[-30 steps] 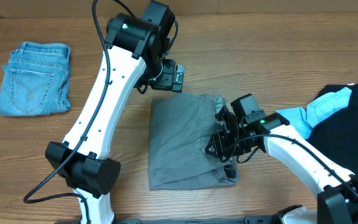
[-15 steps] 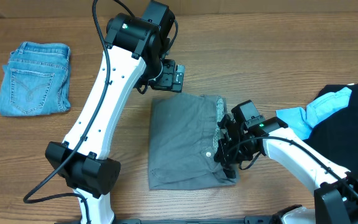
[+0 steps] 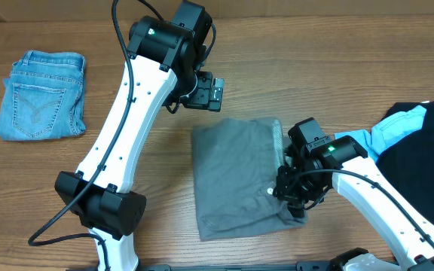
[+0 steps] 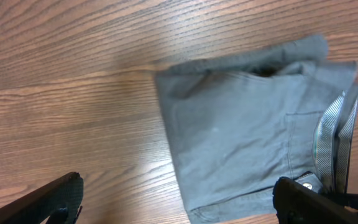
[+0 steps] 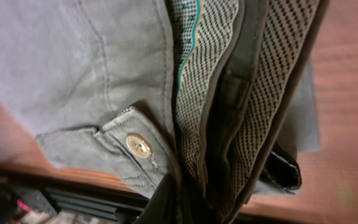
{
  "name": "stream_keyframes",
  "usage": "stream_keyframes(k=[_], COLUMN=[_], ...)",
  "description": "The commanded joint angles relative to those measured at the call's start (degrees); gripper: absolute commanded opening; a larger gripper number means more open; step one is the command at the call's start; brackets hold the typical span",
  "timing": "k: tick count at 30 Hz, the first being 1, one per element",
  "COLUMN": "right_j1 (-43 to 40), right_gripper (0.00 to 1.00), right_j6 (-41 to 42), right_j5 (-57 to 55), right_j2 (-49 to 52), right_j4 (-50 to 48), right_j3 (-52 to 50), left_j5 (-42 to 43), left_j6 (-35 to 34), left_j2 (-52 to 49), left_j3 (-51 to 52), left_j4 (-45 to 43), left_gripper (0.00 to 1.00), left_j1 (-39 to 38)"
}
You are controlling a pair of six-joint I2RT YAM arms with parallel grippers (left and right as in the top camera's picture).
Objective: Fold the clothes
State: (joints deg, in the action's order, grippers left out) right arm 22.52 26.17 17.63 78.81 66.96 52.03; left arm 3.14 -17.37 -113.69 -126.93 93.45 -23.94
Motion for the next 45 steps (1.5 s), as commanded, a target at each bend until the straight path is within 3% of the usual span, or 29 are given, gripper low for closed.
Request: stream_keyframes(k=[1,7,11,14,22,24,26,28,30,32,36,38,42,45], right_j1=[-0.1,-0.3,-2.0,-2.7,-2.9,-2.9,-2.9,-2.9,-2.9,-2.9,-2.9,-2.9,-5.7,-8.1], right_gripper=[0.04,0.06,0.06,0.08,0.12,0.04,0.04,0.16,0.18,0.09,0.09,0.09,0.04,0.04], right_j6=[9.0,17.5,12.4,8.9,12.2,12.2,12.0,8.3,2.6,-1.1,-0.9,-0.9,7.2,11.3], right_j5=[-4.0,-5.2,-6.5,-6.4,-5.3,-5.0,-5.7,-4.9,-1.5,0.6,2.7,0.5,-7.8,-8.6], right_j2=[-0.3,-0.3,-1.8,-4.1,-7.1,-7.1,-7.1,-7.1,-7.0,-6.4,-1.6,2.4,13.0,18.8], right_j4=[0.5,-6.3,-8.2,-6.6,0.2,3.0,4.7,1.5,-6.4,-17.6,-26.3,-29.8,-32.8,-32.6], right_j3=[-2.0,-10.7,-7.6,-3.8,0.1,0.1,0.0,0.0,-0.1,-1.0,-1.4,-1.4,-1.4,-1.4], left_j5=[-0.6,-0.2,1.1,2.5,11.0,12.1,12.2,13.8,16.7,19.3,21.0,22.3,29.3,29.4], left_j6=[1.1,2.8,4.7,5.0,8.6,8.6,8.8,10.7,13.2,14.2,16.2,17.5,21.5,22.9], left_j2=[1.1,0.9,0.9,0.9,0.9,0.9,0.9,0.9,0.9,0.9,0.9,0.9,0.9,0.9], left_j3=[-1.1,-0.9,0.9,3.4,12.6,15.0,16.8,18.5,20.1,21.9,25.1,27.2,32.7,37.1], left_j4=[-0.6,-1.2,-2.2,-3.8,-12.5,-14.7,-16.2,-17.7,-19.1,-20.4,-23.2,-25.1,-29.4,-32.2], left_gripper=[1.00,1.00,0.93,0.79,0.73,0.73,0.73,0.73,0.72,0.64,0.31,0.19,0.18,0.19], left_j1=[0.3,0.2,0.2,0.2,0.2,0.2,0.2,0.2,0.2,0.1,0.0,-0.1,-0.2,-0.2])
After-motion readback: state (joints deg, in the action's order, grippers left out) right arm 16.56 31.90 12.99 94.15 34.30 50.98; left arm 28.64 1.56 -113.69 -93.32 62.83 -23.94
